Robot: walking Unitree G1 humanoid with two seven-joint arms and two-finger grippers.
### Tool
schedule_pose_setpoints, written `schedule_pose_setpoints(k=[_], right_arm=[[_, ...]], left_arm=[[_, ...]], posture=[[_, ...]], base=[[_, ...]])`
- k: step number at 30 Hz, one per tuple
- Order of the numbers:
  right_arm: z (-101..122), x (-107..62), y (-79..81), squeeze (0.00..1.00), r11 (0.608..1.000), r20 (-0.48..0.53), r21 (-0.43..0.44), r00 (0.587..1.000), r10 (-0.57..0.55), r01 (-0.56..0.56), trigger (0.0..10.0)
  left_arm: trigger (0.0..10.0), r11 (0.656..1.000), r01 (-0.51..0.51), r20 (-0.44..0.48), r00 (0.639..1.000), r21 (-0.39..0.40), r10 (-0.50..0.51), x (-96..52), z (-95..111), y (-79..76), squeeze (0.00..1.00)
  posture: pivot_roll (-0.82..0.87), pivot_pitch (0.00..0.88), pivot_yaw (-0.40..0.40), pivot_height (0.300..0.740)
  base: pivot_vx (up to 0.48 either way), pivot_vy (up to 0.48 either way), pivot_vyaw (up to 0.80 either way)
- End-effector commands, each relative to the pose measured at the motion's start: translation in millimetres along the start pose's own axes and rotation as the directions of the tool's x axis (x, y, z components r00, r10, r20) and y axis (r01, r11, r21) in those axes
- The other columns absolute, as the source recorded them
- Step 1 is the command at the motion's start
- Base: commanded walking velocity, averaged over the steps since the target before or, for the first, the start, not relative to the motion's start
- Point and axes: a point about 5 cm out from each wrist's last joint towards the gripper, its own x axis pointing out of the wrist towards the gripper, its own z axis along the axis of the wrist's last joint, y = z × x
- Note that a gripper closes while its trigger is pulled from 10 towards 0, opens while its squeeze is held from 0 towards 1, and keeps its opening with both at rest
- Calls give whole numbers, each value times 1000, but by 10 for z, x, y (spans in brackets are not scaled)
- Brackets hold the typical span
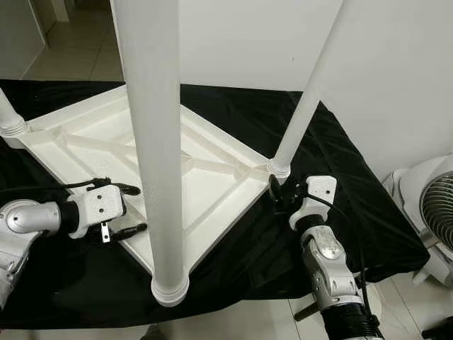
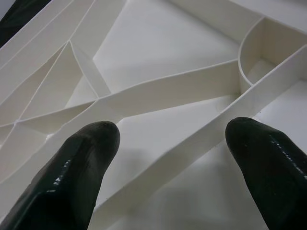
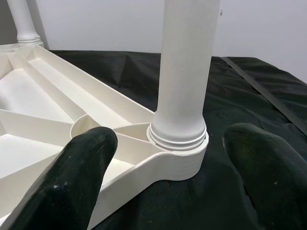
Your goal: Building children table
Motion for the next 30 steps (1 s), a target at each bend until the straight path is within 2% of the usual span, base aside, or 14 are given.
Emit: schedule_pose_setpoints(k=[1,16,19,20,21,22,23,24,25,26,27,30], right_arm=[[12,21,-30,0,1000,4,-7,1000,-7,7,10000],[44,36,-74,0,999,16,-10,999,-35,35,10000],[57,28,-105,0,999,22,-13,999,-48,49,10000],[61,22,-111,0,999,24,-16,998,-52,52,10000],[61,22,-111,0,999,24,-16,998,-52,52,10000],[62,15,-114,0,998,25,-20,998,-53,53,10000],[62,15,-114,0,998,25,-20,998,-53,53,10000],[61,8,-115,0,998,25,-22,998,-52,53,10000],[61,8,-115,0,998,25,-22,998,-52,53,10000],[63,3,-116,0,998,26,-23,998,-52,53,10000],[65,0,-125,0,998,26,-25,998,-54,54,10000],[69,2,-139,0,998,27,-28,998,-57,58,10000]], left_arm=[[10000,994,103,-34,994,22,-102,30,-32,-70,0],[10000,978,201,-43,979,63,-198,202,-6,13,0],[10000,967,250,-36,968,53,-248,271,13,14,0],[9176,960,275,-34,961,46,-273,292,15,8,0],[9176,960,275,-34,961,46,-273,292,15,8,0],[6627,952,305,-30,952,32,-304,303,11,-7,0],[6627,952,305,-30,952,32,-304,303,11,-7,0],[3922,940,340,-32,940,14,-340,306,-3,-31,0],[3922,940,340,-32,940,14,-340,306,-3,-31,0],[902,922,387,-40,921,-2,-387,295,-31,-66,0],[0,905,426,-50,903,-15,-426,280,-56,-98,0],[0,886,463,-57,884,-30,-464,266,-85,-124,0]], posture=[[232,0,-73,740],[206,16,-47,740],[201,19,-43,740],[194,23,-36,740],[194,23,-36,740],[192,26,-35,740],[192,26,-35,740],[190,26,-34,740],[190,26,-34,740],[184,29,-29,740],[184,30,-29,740],[184,33,-27,740]], base=[[0,0,0],[0,0,0],[0,0,0],[0,0,0],[0,0,0],[0,0,0],[0,0,0],[0,0,0],[0,0,0],[0,0,0],[0,0,0],[0,0,0]])
